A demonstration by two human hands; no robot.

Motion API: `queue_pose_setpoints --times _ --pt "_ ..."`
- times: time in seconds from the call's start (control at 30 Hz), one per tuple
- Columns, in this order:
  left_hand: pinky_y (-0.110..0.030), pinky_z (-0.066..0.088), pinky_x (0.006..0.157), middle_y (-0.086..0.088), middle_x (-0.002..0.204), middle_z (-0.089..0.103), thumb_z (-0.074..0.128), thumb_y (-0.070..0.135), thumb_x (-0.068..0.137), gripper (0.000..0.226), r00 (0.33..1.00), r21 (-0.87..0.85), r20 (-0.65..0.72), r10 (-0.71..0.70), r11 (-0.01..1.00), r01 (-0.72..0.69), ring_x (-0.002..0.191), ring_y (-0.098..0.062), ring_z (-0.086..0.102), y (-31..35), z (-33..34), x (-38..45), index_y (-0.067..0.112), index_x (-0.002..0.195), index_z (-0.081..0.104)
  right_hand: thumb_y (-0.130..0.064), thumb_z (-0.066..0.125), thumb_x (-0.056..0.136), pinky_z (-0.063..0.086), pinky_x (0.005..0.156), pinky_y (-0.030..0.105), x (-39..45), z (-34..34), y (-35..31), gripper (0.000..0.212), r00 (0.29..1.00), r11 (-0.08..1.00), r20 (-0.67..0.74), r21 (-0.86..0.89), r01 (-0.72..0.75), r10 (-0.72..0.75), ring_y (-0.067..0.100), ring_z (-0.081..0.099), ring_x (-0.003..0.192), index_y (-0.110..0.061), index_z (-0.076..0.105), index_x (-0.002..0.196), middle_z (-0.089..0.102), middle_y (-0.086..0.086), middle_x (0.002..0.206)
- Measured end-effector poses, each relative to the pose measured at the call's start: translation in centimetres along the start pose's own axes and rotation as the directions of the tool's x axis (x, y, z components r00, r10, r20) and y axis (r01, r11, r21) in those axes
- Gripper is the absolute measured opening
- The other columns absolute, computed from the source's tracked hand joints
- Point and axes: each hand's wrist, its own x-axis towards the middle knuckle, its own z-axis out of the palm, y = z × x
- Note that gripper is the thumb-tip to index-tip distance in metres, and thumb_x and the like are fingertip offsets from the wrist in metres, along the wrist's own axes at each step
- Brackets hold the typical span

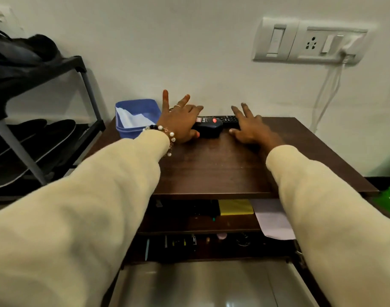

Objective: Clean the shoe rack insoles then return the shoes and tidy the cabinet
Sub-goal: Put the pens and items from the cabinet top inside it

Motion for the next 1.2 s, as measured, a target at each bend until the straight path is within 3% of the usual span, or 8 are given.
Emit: queue_pose_setpoints --times 0.17,0.4,0.5,0.63,0.73,0.87,0.97,1.2 --pt "-0.066 -0.017 0.106 -0.012 0.146 0.043 0.055 0.046 0.091 0.065 0.999 0.012 -0.01 0.03 0.999 -0.03 0.145 -0.027 0.022 0.4 0.6 0.5 0.021 0.147 0.034 -0.055 0.035 0.095 0.025 0.108 0.059 1.4 0.0 0.9 0.062 0.994 0.99 0.103 -0.132 0.042 -0.029 0.037 0.01 0.141 -0.038 0.009 0.149 0.02 0.002 0.156" --pt "-0.056 0.008 0.117 -0.016 0.128 0.044 0.063 0.052 0.083 0.068 0.997 -0.174 -0.063 -0.042 0.984 0.03 0.125 -0.034 0.039 2.2 0.1 -1.3 0.013 0.137 0.047 -0.037 0.044 0.096 0.041 0.097 0.049 -1.8 0.6 1.0 0.041 0.983 0.985 -0.147 -0.148 0.091 -0.113 0.038 0.043 0.119 -0.016 0.049 0.131 0.053 0.019 0.124" --pt "-0.042 0.041 0.103 -0.017 0.128 0.038 0.069 0.042 0.082 0.068 0.994 -0.395 -0.07 -0.087 0.917 0.053 0.116 -0.033 0.047 3.4 -0.3 -3.2 0.005 0.134 0.046 -0.029 0.047 0.095 0.045 0.092 0.044 -4.3 0.3 1.0 0.033 0.965 0.997 -0.251 0.002 0.081 -0.078 0.038 0.055 0.104 -0.008 0.061 0.115 0.064 0.02 0.109" --pt "-0.033 0.04 0.097 -0.016 0.128 0.042 0.07 0.039 0.08 0.064 0.965 -0.637 -0.124 -0.23 0.764 0.101 0.114 -0.029 0.048 4.3 -1.1 -6.9 0.005 0.131 0.049 -0.028 0.051 0.093 0.044 0.073 0.031 -9.3 -0.4 0.6 0.027 0.928 0.957 -0.367 0.287 0.05 0.062 0.026 0.058 0.08 -0.007 0.065 0.102 0.066 0.013 0.092" --pt "-0.023 0.041 0.087 -0.01 0.12 0.058 0.075 0.036 0.075 0.061 0.925 -0.79 -0.159 -0.345 0.607 0.091 0.107 -0.021 0.055 4.5 -1.9 -10.3 0.009 0.126 0.053 -0.031 0.051 0.093 0.049 0.06 0.033 -13.6 -0.8 -0.5 0.025 0.928 0.803 -0.322 0.595 0.044 0.188 0.022 0.062 0.068 -0.011 0.065 0.098 0.067 0.012 0.085" --pt "-0.027 0.054 0.074 -0.002 0.111 0.061 0.075 0.039 0.063 0.069 0.877 -0.984 0.005 -0.481 0.154 0.09 0.095 -0.018 0.064 4.5 -3.1 -15.5 0.016 0.123 0.049 -0.019 0.052 0.095 0.053 0.052 0.028 -20.0 -1.6 -2.4 0.02 0.977 0.126 -0.125 0.987 0.104 0.174 0.028 0.069 0.071 -0.001 0.062 0.096 0.07 0.024 0.084" --pt "-0.018 0.052 0.064 -0.006 0.111 0.062 0.077 0.033 0.064 0.062 0.878 -0.998 0.057 -0.475 0.007 0.068 0.092 -0.015 0.065 4.7 -2.4 -20.1 0.02 0.116 0.049 -0.016 0.05 0.094 0.055 0.058 0.028 -24.7 -0.6 -2.8 0.027 0.998 -0.138 -0.055 0.989 0.049 -0.04 0.033 0.07 0.081 0.006 0.06 0.106 0.07 0.027 0.093" --pt "-0.021 0.053 0.067 0.001 0.102 0.064 0.073 0.024 0.064 0.057 0.868 -0.972 0.232 -0.439 -0.063 0.228 0.081 -0.006 0.065 5.6 4.3 -29.8 0.028 0.116 0.049 -0.011 0.054 0.085 0.059 0.06 0.036 -30.3 5.1 -2.7 0.041 0.807 0.068 0.356 0.927 -0.369 -0.471 0.039 0.069 0.079 0.013 0.053 0.119 0.063 0.036 0.1"
